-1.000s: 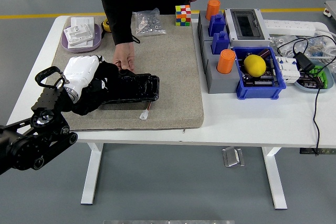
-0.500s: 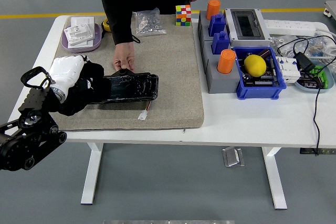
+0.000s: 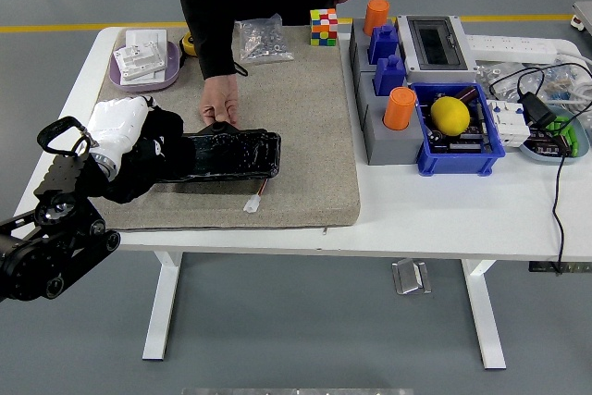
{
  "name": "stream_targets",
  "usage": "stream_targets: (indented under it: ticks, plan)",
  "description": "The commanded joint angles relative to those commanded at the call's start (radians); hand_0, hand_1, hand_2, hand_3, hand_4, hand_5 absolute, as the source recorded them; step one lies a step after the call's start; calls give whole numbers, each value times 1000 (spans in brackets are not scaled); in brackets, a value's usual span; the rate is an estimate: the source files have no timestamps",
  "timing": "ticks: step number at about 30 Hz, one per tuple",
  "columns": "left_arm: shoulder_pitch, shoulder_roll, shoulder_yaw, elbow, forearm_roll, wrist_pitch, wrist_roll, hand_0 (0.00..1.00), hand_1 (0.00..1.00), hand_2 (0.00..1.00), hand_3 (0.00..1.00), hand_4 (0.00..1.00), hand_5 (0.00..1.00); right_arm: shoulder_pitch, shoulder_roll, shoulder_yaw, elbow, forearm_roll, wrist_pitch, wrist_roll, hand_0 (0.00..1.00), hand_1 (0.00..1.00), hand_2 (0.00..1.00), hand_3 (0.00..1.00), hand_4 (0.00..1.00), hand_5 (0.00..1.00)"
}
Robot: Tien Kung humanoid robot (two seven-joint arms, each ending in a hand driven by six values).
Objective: Pick the rag up,wipe the panel,place it on the desk
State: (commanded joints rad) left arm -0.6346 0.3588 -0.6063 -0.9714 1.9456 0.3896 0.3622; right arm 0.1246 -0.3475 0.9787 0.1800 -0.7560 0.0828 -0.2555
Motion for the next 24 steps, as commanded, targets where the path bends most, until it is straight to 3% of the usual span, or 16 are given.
stream_targets:
  ticks: [24]
  plan:
    - [-92, -95, 127, -112, -26, -25, 24, 229, 262, 502, 333, 206, 2, 10, -11, -20, 0, 6, 4, -1, 718, 633, 678, 587, 977, 554]
